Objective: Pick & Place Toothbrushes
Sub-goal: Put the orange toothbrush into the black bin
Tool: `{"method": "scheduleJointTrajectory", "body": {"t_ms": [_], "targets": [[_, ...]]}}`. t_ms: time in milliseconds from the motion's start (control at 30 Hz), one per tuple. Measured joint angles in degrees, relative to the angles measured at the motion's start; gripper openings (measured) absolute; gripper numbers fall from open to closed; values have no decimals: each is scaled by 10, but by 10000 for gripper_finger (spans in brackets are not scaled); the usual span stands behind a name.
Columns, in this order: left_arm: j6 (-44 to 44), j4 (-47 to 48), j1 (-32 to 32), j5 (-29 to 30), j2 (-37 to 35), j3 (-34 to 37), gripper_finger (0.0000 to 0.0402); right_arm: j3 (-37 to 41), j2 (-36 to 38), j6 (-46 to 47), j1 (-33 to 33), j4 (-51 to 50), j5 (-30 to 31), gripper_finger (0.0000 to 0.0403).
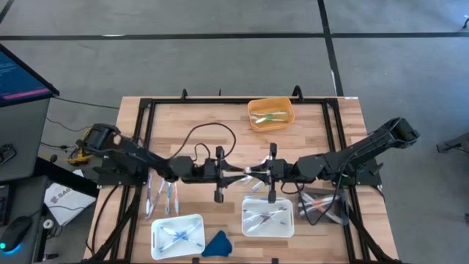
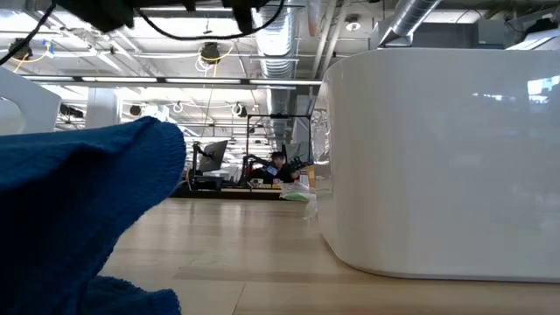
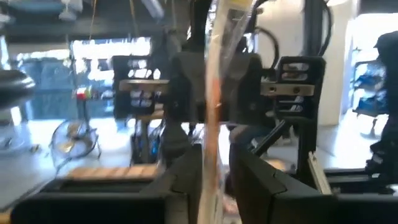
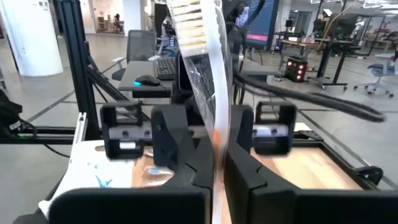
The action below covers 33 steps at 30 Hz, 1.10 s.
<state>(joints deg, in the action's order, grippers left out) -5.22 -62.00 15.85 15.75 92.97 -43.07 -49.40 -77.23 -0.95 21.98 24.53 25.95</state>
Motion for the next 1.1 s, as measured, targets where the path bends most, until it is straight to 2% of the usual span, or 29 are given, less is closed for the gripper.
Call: {"method": "scheduleJointTrajectory", "body": {"t_ms": [167, 267, 367, 533, 733, 867, 1100], "targets": [[-3, 179, 14, 92, -87, 0, 99, 0, 27, -3, 5, -25, 13, 6], [-3, 267, 21, 114, -137, 0, 107, 0, 61, 14, 9, -75, 18, 5], [11, 318, 23, 117, -172, 0, 111, 0, 101, 47, 8, -141, 18, 5], [16, 372, 23, 117, -200, 0, 109, 0, 165, 111, 9, -268, 18, 5], [14, 383, 21, 117, -200, 0, 109, 0, 217, 214, 9, -429, 12, 5], [13, 387, 21, 117, -200, 0, 110, 0, 235, 288, 18, -525, -5, 5], [16, 399, 21, 116, -200, 1, 107, 0, 240, 422, 74, -622, -19, 5]]}}
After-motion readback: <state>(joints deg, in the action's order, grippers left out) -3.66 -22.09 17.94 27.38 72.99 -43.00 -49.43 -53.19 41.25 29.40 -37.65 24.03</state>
